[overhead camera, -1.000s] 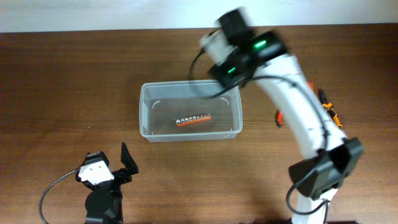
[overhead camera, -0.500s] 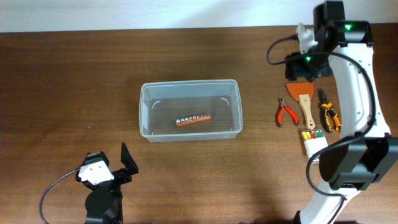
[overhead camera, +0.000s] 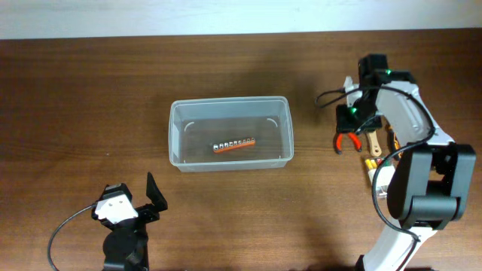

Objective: Pack container
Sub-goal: 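Open the right gripper, release the strip, return toward the tools, then grasp the red-handled side cutters with the right gripper, then carry the side cutters into the container and lower them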

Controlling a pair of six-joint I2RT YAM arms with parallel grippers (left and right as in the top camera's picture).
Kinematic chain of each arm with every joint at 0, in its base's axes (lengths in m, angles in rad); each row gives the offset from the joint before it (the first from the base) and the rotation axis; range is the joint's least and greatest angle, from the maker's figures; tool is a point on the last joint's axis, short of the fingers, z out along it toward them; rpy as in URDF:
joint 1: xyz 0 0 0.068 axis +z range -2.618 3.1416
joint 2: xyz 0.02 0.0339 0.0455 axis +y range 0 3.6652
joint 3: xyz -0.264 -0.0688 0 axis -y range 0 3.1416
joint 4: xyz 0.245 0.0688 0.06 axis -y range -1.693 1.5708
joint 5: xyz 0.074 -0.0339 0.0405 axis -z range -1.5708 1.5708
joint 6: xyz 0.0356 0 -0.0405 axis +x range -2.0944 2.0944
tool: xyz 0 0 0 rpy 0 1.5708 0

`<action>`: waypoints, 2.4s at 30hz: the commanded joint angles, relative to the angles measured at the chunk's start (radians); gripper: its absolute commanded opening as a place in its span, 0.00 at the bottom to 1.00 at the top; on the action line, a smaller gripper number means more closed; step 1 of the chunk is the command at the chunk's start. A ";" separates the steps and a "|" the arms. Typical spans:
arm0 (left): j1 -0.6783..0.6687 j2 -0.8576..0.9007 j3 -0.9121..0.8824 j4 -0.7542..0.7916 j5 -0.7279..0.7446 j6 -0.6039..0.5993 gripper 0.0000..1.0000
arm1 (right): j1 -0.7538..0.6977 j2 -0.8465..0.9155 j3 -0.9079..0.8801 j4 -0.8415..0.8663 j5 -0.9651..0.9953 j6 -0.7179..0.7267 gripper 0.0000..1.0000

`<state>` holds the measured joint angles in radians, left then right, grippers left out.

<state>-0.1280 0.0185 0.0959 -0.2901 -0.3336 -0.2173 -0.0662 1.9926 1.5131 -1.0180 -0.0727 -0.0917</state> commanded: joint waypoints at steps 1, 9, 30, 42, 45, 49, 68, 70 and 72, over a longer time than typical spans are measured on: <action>-0.003 -0.006 -0.003 -0.002 -0.003 0.009 0.99 | 0.009 -0.007 -0.080 0.048 -0.003 0.058 0.41; -0.003 -0.006 -0.003 -0.002 -0.004 0.009 0.99 | 0.009 -0.007 -0.145 0.100 -0.002 0.099 0.37; -0.003 -0.006 -0.003 -0.002 -0.003 0.009 0.99 | 0.009 -0.006 -0.152 0.218 -0.002 0.203 0.31; -0.003 -0.006 -0.003 -0.002 -0.003 0.009 0.99 | 0.009 -0.004 -0.221 0.269 0.031 0.266 0.31; -0.003 -0.006 -0.003 -0.002 -0.003 0.009 0.99 | 0.009 -0.004 -0.232 0.279 0.032 0.266 0.31; -0.003 -0.006 -0.003 -0.002 -0.003 0.009 0.99 | 0.009 -0.004 -0.232 0.279 0.031 0.265 0.18; -0.003 -0.006 -0.003 -0.002 -0.003 0.009 0.99 | 0.024 -0.045 0.216 0.064 -0.036 0.116 0.04; -0.003 -0.006 -0.003 -0.002 -0.003 0.009 0.99 | 0.045 -0.045 0.330 0.014 -0.093 0.017 0.04; -0.003 -0.006 -0.003 -0.002 -0.003 0.009 0.99 | 0.076 -0.045 0.438 -0.045 -0.148 -0.089 0.04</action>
<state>-0.1280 0.0185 0.0959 -0.2901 -0.3336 -0.2173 -0.0475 1.9903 1.7782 -1.0016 -0.1165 0.0132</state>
